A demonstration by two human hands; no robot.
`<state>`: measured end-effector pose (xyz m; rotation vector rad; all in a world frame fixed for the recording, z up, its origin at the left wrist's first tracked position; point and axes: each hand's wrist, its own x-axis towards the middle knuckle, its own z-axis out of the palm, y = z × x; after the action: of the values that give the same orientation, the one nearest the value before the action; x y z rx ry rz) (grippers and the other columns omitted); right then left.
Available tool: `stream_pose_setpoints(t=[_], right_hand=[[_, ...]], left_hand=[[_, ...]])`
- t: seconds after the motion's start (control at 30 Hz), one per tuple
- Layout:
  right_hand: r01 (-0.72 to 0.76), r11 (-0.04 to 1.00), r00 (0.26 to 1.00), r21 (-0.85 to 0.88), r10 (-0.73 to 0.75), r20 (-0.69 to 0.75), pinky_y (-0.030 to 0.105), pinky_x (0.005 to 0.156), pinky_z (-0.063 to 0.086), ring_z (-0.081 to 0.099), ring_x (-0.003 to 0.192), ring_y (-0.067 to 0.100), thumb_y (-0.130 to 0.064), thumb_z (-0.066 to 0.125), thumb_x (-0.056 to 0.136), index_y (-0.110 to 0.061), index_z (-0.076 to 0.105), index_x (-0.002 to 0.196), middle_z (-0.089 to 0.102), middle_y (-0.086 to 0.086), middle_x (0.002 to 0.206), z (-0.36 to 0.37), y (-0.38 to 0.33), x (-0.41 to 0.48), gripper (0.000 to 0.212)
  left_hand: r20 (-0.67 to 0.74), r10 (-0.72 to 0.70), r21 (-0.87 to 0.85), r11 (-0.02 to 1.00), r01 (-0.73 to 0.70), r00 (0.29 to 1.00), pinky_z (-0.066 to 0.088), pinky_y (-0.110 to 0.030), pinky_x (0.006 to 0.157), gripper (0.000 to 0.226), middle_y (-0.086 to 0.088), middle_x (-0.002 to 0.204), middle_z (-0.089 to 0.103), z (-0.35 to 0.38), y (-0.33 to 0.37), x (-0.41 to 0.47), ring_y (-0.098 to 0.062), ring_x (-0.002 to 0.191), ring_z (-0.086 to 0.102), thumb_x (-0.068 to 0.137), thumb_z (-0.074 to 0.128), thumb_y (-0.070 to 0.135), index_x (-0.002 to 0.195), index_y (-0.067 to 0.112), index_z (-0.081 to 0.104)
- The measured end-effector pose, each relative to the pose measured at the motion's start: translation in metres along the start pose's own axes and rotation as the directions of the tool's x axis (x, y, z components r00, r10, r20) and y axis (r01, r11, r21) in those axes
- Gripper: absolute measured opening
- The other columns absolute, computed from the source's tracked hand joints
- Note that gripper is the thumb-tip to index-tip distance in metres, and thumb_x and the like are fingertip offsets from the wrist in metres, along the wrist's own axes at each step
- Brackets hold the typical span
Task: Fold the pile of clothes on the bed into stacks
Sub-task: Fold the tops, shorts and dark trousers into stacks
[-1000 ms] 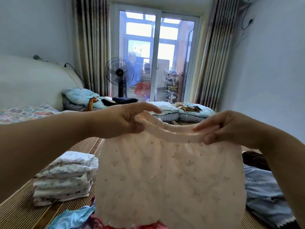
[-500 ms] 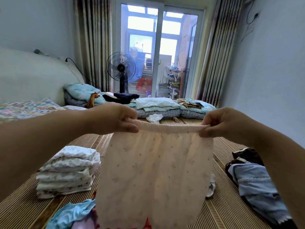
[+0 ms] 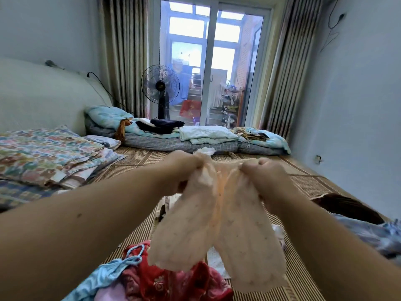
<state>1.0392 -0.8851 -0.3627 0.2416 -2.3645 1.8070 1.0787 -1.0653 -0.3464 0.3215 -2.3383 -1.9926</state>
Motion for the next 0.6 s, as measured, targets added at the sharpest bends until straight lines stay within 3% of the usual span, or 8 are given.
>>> stream_pose_setpoints(t=[0.13, 0.2, 0.27, 0.33, 0.4, 0.43, 0.5, 0.6], right_hand=[[0.03, 0.985, 0.984, 0.169, -0.059, 0.167, 0.045, 0.076, 0.056, 0.071, 0.083, 0.021, -0.056, 0.073, 0.065, -0.017, 0.069, 0.09, 0.075, 0.007, 0.088, 0.016, -0.003, -0.026, 0.047], [0.048, 0.978, 0.958, 0.204, -0.103, 0.268, 0.043, 0.078, 0.058, 0.072, 0.089, 0.022, -0.051, 0.081, 0.066, -0.019, 0.068, 0.1, 0.075, 0.005, 0.094, 0.008, -0.009, -0.032, 0.049], [0.109, 0.971, 0.934, 0.213, -0.174, 0.311, 0.037, 0.071, 0.059, 0.072, 0.084, 0.023, -0.038, 0.078, 0.073, -0.014, 0.071, 0.097, 0.075, 0.01, 0.092, -0.004, -0.017, -0.034, 0.035], [0.121, 0.962, 0.912, 0.245, -0.205, 0.355, 0.033, 0.067, 0.06, 0.071, 0.079, 0.023, -0.037, 0.07, 0.076, -0.01, 0.073, 0.093, 0.074, 0.014, 0.092, -0.014, -0.023, -0.033, 0.032], [0.059, 0.955, 0.876, 0.291, -0.189, 0.443, 0.037, 0.073, 0.059, 0.07, 0.081, 0.024, -0.03, 0.066, 0.076, -0.011, 0.075, 0.093, 0.073, 0.015, 0.096, -0.021, -0.027, -0.03, 0.027], [0.026, 0.951, 0.857, 0.307, -0.179, 0.483, 0.039, 0.077, 0.059, 0.07, 0.083, 0.025, -0.024, 0.065, 0.075, -0.012, 0.076, 0.092, 0.073, 0.015, 0.098, -0.023, -0.028, -0.028, 0.024], [-0.02, 0.947, 0.831, 0.321, -0.163, 0.532, 0.041, 0.078, 0.058, 0.07, 0.085, 0.025, -0.017, 0.064, 0.074, -0.011, 0.077, 0.092, 0.073, 0.015, 0.099, -0.025, -0.03, -0.025, 0.023], [-0.029, 0.967, 0.832, 0.253, -0.117, 0.543, 0.04, 0.079, 0.06, 0.071, 0.086, 0.027, -0.013, 0.066, 0.076, -0.008, 0.076, 0.095, 0.073, 0.016, 0.101, -0.026, -0.025, -0.016, 0.022]], left_hand=[[0.23, 0.102, -0.075, 0.993, -0.087, 0.968, 0.048, -0.026, 0.057, 0.035, -0.005, 0.071, 0.062, 0.025, 0.008, -0.028, -0.018, 0.061, 0.057, 0.094, 0.053, 0.043, 0.091, 0.01, 0.062], [0.282, 0.191, 0.043, 0.976, -0.211, 0.94, 0.049, -0.024, 0.056, 0.046, 0.002, 0.071, 0.067, 0.022, 0.014, -0.042, -0.013, 0.06, 0.063, 0.091, 0.043, 0.063, 0.095, 0.024, 0.066], [0.311, 0.308, 0.298, 0.867, -0.4, 0.899, 0.05, -0.023, 0.058, 0.049, 0.008, 0.077, 0.07, 0.013, 0.019, -0.053, -0.006, 0.066, 0.068, 0.075, 0.038, 0.076, 0.093, 0.039, 0.065], [0.244, 0.506, 0.49, 0.672, -0.555, 0.828, 0.047, -0.022, 0.06, 0.041, 0.012, 0.078, 0.064, 0.004, 0.022, -0.056, 0.0, 0.068, 0.063, 0.067, 0.05, 0.076, 0.089, 0.043, 0.062], [0.135, 0.609, 0.562, 0.603, -0.567, 0.782, 0.045, -0.023, 0.068, 0.044, 0.013, 0.098, 0.057, -0.007, 0.023, -0.048, 0.001, 0.083, 0.056, 0.067, 0.069, 0.063, 0.103, 0.044, 0.055], [0.132, 0.57, 0.548, 0.64, -0.539, 0.811, 0.047, -0.026, 0.078, 0.061, 0.009, 0.113, 0.053, -0.012, 0.023, -0.043, -0.003, 0.096, 0.054, 0.064, 0.076, 0.056, 0.117, 0.043, 0.051], [0.264, 0.306, 0.405, 0.826, -0.393, 0.915, 0.044, -0.041, 0.101, 0.084, -0.003, 0.135, 0.049, -0.02, 0.024, -0.035, -0.018, 0.116, 0.053, 0.062, 0.082, 0.04, 0.136, 0.036, 0.042], [0.467, 0.126, 0.321, 0.898, -0.301, 0.875, 0.051, -0.047, 0.096, 0.037, -0.01, 0.111, 0.066, -0.022, 0.018, -0.02, -0.025, 0.101, 0.065, 0.082, 0.07, 0.006, 0.114, 0.02, 0.061]])
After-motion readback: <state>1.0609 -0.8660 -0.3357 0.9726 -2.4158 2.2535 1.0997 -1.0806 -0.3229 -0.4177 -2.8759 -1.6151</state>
